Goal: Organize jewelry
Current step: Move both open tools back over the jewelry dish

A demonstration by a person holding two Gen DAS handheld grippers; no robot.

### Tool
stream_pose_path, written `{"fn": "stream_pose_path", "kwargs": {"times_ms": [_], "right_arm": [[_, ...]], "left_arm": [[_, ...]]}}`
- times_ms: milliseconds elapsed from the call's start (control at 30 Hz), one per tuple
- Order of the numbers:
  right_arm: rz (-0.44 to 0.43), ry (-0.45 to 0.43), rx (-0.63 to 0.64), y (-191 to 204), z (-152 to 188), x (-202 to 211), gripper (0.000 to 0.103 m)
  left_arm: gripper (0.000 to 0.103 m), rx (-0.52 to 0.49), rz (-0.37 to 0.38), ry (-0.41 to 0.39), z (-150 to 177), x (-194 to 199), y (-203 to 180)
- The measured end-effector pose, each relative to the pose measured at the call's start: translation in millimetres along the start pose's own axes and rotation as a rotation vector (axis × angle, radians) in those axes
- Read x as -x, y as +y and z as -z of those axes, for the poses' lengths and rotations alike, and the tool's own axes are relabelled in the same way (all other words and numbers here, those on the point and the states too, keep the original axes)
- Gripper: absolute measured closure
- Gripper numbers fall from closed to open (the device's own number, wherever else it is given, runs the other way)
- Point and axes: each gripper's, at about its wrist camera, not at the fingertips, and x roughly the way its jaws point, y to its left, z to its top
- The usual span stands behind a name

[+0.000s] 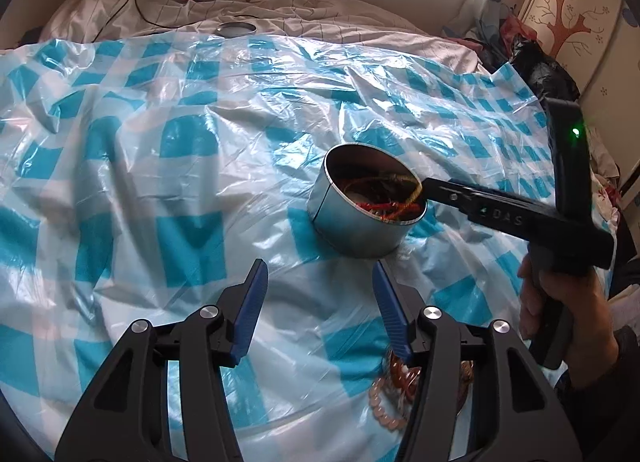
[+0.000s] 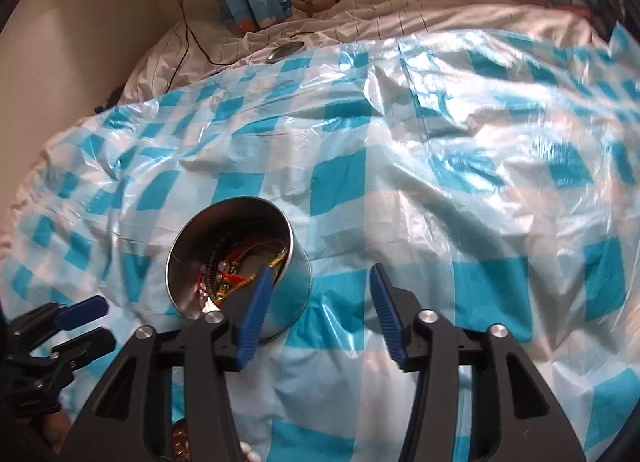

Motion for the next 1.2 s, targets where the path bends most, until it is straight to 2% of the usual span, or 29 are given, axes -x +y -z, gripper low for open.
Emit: {"fn": "stream_pose_path", "kwargs": {"times_ms": [67, 167, 367, 500, 600, 700, 767, 867, 1000, 1200], "right_arm": [[0.042, -0.005, 0.046, 10.1, -0.4, -5.6, 0.044], [0.036, 0.004, 0.037, 10.2, 0.3, -2.6, 0.044], [0.072, -0.076, 0.002, -2.1, -6.0, 26.3, 0.036], [0.044, -0.021, -0.039, -9.7, -4.5, 9.2, 0.036], [0.043, 0.016, -0.005, 0.8, -0.8, -5.8, 0.036], [0.060, 0.026, 0.058, 17.0, 4.1, -11.2, 0.036], [0.059, 0.011, 0.055, 16.8, 3.8, -6.5, 0.036], [0.017, -0.051, -0.021, 1.1, -2.3, 18.5, 0.036], [-0.056, -0.085, -0.057, -12.0, -3.6, 46.5, 0.031], [-0.171, -0.019, -0.086, -27.1, 16.5, 59.6, 0.031]], "left_arm": [[0.051, -0.005, -0.002, 0.006, 4.0, 2.0, 0.7], [0.049, -0.015, 0.011, 0.031, 14.9, 4.0, 0.9], [0.048, -0.040, 0.018, 0.058, 24.8, 3.4, 1.0], [0.048, -0.021, 0.037, 0.054, 23.7, 5.3, 2.4], [0.047, -0.030, 0.037, 0.059, 24.2, 4.4, -0.2], [0.047, -0.035, 0.043, 0.067, 24.1, 1.6, -2.4], [0.047, -0.036, 0.063, 0.074, 24.2, 0.2, -3.5], [0.047, -0.021, 0.108, 0.090, 25.4, -4.0, -4.0], [0.047, 0.004, 0.200, 0.113, 28.7, -9.9, -7.3], [0.047, -0.062, 0.242, 0.121, 35.4, -12.1, -27.6]]}}
